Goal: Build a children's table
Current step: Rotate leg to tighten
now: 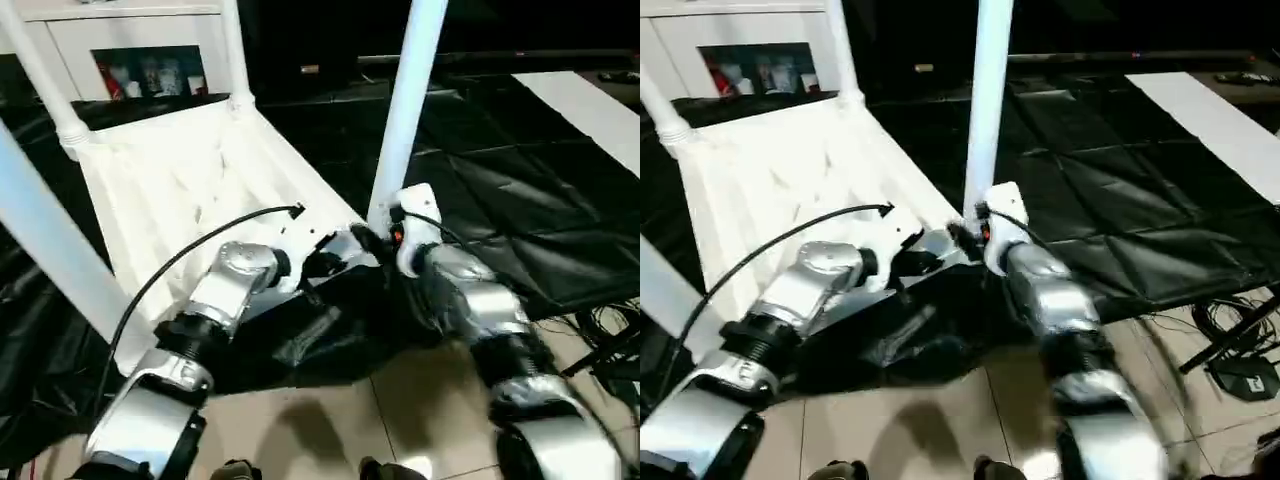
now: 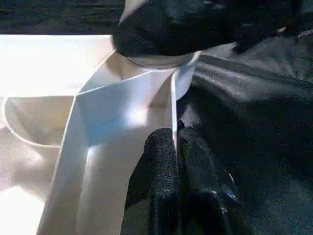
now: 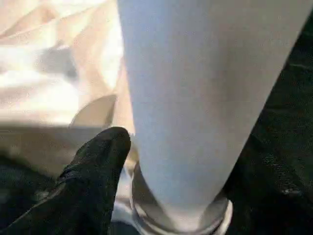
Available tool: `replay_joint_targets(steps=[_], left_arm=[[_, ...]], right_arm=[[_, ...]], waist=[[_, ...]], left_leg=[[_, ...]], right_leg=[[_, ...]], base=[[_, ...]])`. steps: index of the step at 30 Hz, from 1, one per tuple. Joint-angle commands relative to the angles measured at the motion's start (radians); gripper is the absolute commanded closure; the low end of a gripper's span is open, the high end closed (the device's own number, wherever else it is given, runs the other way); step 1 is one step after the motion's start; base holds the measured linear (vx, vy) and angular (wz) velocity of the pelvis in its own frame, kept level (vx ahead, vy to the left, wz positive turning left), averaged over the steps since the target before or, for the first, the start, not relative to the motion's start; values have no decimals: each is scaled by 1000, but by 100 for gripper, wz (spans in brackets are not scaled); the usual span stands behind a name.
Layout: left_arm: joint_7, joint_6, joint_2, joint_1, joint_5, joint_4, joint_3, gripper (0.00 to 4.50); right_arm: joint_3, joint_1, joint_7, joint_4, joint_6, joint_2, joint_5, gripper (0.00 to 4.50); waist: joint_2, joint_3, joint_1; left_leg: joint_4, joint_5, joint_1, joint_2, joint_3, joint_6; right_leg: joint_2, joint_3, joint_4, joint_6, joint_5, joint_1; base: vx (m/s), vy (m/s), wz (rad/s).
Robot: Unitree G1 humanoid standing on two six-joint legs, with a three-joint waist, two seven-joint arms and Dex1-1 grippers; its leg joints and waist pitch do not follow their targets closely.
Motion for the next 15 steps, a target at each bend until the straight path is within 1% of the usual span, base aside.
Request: replay_joint_targets(steps=[1, 2, 3, 4, 5, 6, 7, 8, 9, 10, 12, 13, 15], left_arm=[[-63, -51, -28, -16, -38, -69, -42, 450], [-120, -57, -1, 0, -41, -93, -58, 450], [-161, -58, 16, 12, -49, -112, -68, 450], [-183, -58, 24, 19, -54, -124, -73, 450], [-210, -54, 37, 27, -59, -139, -81, 450], [-227, -52, 46, 32, -62, -149, -86, 450], [-261, -51, 62, 42, -66, -166, -99, 450], [-261, -51, 62, 42, -66, -166, -99, 450], [-332, -55, 92, 61, -75, -198, -118, 450], [-347, -50, 99, 65, -76, -206, -123, 450], [-369, -43, 111, 71, -74, -216, -127, 450], [-376, -39, 116, 73, -74, -221, -127, 450], [-379, -38, 119, 75, -75, -224, -127, 450]], right_arm=[[123, 23, 142, -27, 29, 34, 24, 145], [148, 49, 232, -82, 38, -20, 32, 145], [161, 66, 292, -117, 42, -55, 41, 145], [167, 74, 322, -134, 44, -72, 47, 145], [178, 84, 359, -155, 48, -98, 50, 145], [185, 90, 385, -167, 50, -115, 52, 145], [194, 99, 420, -184, 50, -137, 56, 145], [194, 99, 420, -184, 50, -137, 56, 145], [209, 114, 488, -219, 68, -180, 70, 158], [212, 117, 503, -227, 70, -190, 72, 158], [218, 122, 541, -243, 81, -214, 76, 175], [221, 124, 554, -252, 88, -223, 79, 178], [222, 126, 562, -258, 94, -228, 81, 199]], waist=[[-5, -71, 11], [-3, -69, 13], [-3, -69, 17], [-2, -69, 23], [-1, -70, 24], [-1, -71, 24], [1, -72, 27], [2, -72, 30], [3, -72, 34], [4, -72, 41], [4, -71, 44], [2, -71, 47], [3, -69, 48]], left_leg=[[-65, -356, 16, 8, 6, 28], [-65, -348, 16, 8, 6, 32], [-65, -344, 17, 9, 6, 35], [-63, -330, 17, 12, 9, 44], [-63, -327, 19, 13, 10, 48], [-62, -314, 17, 13, 10, 48], [-61, -301, 19, 14, 10, 47], [-61, -299, 19, 15, 10, 47], [-62, -295, 19, 17, 9, 45], [-61, -285, 20, 18, 10, 48], [-61, -285, 20, 18, 13, 48], [-61, -291, 22, 18, 13, 45], [-62, -313, 23, 18, 14, 40]], right_leg=[[-30, 22, -71, -183, -328, 45], [-30, 22, -70, -194, -320, 45], [-30, 21, -70, -195, -316, 47], [-31, 24, -67, -201, -289, 47], [-31, 25, -66, -209, -276, 45], [-30, 24, -62, -221, -258, 47], [-29, 23, -59, -230, -240, 46], [-29, 22, -57, -233, -233, 47], [-29, 22, -55, -239, -220, 48], [-28, 22, -52, -242, -203, 49], [-27, 23, -50, -250, -187, 47], [-26, 23, -49, -248, -195, 48], [-29, 25, -53, -243, -231, 45]], base=[[0, 0, 0], [0, 0, 0], [0, 0, 0], [0, 0, 0], [0, 0, 0], [0, 0, 0], [0, 0, 0], [0, 0, 0], [0, 0, 0], [0, 0, 0], [0, 0, 0], [0, 0, 0], [0, 0, 0]])
